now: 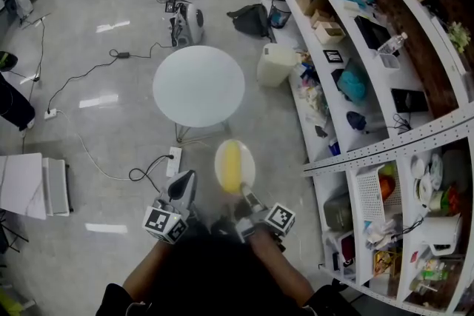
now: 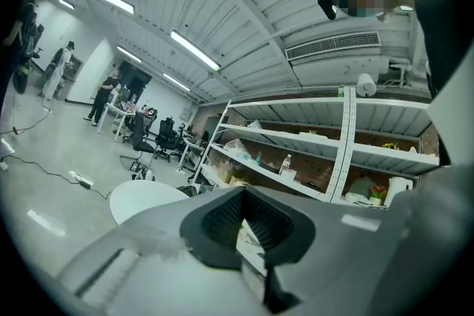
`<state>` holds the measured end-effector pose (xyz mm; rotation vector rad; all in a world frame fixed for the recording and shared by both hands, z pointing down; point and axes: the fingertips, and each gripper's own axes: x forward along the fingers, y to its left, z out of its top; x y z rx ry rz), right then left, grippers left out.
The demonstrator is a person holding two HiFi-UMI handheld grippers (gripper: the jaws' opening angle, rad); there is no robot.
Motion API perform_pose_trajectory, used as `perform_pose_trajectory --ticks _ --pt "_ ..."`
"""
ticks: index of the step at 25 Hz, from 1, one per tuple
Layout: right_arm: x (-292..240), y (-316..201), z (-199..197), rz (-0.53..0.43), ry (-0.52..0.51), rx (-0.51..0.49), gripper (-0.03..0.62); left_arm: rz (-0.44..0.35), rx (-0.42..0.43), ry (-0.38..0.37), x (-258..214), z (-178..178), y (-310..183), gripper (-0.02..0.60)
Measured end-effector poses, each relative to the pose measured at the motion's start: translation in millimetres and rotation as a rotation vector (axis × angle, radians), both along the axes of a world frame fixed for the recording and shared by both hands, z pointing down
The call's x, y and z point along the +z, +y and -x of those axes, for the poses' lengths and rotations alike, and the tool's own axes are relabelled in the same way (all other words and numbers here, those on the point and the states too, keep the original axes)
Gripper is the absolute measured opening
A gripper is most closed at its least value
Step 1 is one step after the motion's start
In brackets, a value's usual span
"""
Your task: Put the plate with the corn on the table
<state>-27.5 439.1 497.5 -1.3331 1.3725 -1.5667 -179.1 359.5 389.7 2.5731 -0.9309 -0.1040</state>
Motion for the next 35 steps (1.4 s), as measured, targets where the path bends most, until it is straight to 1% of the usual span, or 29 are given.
perform_pose_trajectory --ticks 3,6,10,11,14,17,21,25,29,35 --pt "-2.2 -0.1 -6.0 -0.004 -0.001 -0.005 0.032 0.001 -0.003 -0.003 -0.5 -7.1 1.0 0.005" --pt "-2.2 3.7 -14.1 0.03 0.004 -0.001 0.032 0.002 -0.014 0.001 0.2 -15.7 1.3 0.005" --pt "-1.3 3.8 -27.9 0.043 0.018 -0.011 0.034 -0.001 -0.024 -0.003 2.2 -32.1 -4.2 0.005" --pt "-2.4 3.5 -31.8 0.034 0.018 -0.017 0.034 0.0 -0.026 -0.006 2.5 -36.9 -3.8 0.005" --pt "-9.5 -5.3 -41.5 -0.046 -0.003 -0.034 0.034 -0.004 -0.032 -0.014 2.3 -51.3 -4.8 0.005" --pt "-6.1 -3.3 -52.2 -0.028 -0.003 -0.034 0.034 -0.007 -0.031 -0.025 4.0 -65.6 -1.7 0.005" --pt "-8.5 -14.7 -62.9 -0.071 -0.003 -0.044 0.034 -0.014 -0.045 -0.032 2.5 -74.8 0.1 0.005" --pt "-12.0 -20.6 -69.0 -0.059 -0.023 -0.032 0.034 -0.014 -0.045 -0.038 -1.5 -79.5 -5.1 0.005" --pt "-14.6 -27.4 -71.6 -0.045 -0.035 -0.02 0.034 -0.014 -0.043 -0.028 -2.4 -82.3 -20.4 0.005" --pt "-15.0 -57.8 -84.8 -0.014 -0.031 -0.001 0.034 -0.002 -0.031 -0.009 5.0 -94.8 -68.0 0.005"
